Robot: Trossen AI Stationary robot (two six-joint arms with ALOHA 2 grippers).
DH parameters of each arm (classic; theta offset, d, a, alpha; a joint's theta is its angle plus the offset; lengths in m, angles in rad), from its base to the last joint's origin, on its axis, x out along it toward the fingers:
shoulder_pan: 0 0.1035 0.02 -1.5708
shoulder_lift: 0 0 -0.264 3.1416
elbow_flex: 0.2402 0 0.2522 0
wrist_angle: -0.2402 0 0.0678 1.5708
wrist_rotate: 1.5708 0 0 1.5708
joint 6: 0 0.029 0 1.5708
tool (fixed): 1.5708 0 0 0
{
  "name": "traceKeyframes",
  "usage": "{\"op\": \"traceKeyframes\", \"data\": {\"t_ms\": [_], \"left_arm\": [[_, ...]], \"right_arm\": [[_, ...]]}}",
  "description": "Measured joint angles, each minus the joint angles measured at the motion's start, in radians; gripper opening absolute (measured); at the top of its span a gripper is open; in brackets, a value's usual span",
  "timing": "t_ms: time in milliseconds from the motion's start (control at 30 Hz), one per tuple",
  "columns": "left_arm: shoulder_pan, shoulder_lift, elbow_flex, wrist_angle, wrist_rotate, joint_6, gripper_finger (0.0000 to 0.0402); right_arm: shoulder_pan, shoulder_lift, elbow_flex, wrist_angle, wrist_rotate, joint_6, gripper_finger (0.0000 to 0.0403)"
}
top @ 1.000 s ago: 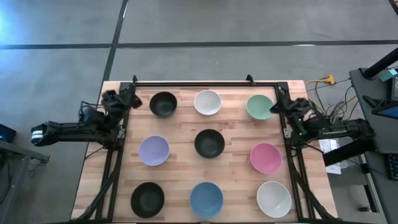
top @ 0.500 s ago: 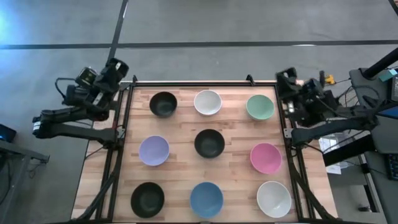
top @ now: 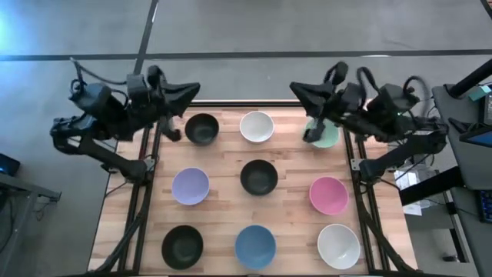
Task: Nest bowls inside each other
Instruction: Stack the green bowl on top of the middle black bowl
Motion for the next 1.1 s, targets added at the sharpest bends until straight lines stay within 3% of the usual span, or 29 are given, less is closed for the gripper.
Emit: {"op": "traceKeyframes", "data": {"t_ms": [100, 200, 267, 333, 567, 700, 867, 933, 1033, 1100], "left_arm": [[-0.158, 0.087, 0.086, -0.023, -0.384, 0.259, 0.0000], [-0.239, 0.162, 0.117, -0.024, -0.726, 0.529, 0.0000], [-0.243, 0.196, 0.111, -0.024, -0.866, 0.618, 0.0000], [-0.241, 0.212, 0.090, -0.024, -0.921, 0.626, 0.0000], [-0.242, 0.157, -0.032, -0.024, -0.932, 0.512, 0.0000], [-0.242, 0.083, -0.122, -0.021, -0.936, 0.408, 0.0000], [-0.242, -0.006, -0.242, -0.020, -0.921, 0.252, 0.0000], [-0.242, -0.042, -0.298, -0.023, -0.831, 0.154, 0.0000], [-0.226, -0.102, -0.398, -0.024, -0.530, -0.046, 0.0000], [-0.200, -0.135, -0.464, -0.055, -0.410, -0.203, 0.0000]], "right_arm": [[0.066, 0.056, 0.101, -0.117, 0.193, -0.161, 0.0009], [0.095, 0.091, 0.155, -0.261, 0.284, -0.203, 0.0009], [0.094, 0.097, 0.171, -0.408, 0.310, -0.140, 0.0009], [0.075, 0.097, 0.173, -0.563, 0.324, -0.021, 0.0009], [-0.014, 0.048, 0.084, -1.047, 0.327, 0.519, 0.0009], [-0.045, 0.010, 0.019, -1.205, 0.327, 0.756, 0.0009], [-0.060, -0.014, -0.066, -1.303, 0.327, 0.915, 0.0009], [-0.063, -0.019, -0.107, -1.308, 0.326, 0.970, 0.0009], [-0.064, -0.022, -0.163, -1.310, 0.297, 1.045, 0.0009], [-0.064, -0.023, -0.199, -1.310, 0.267, 1.086, 0.0009]]}}
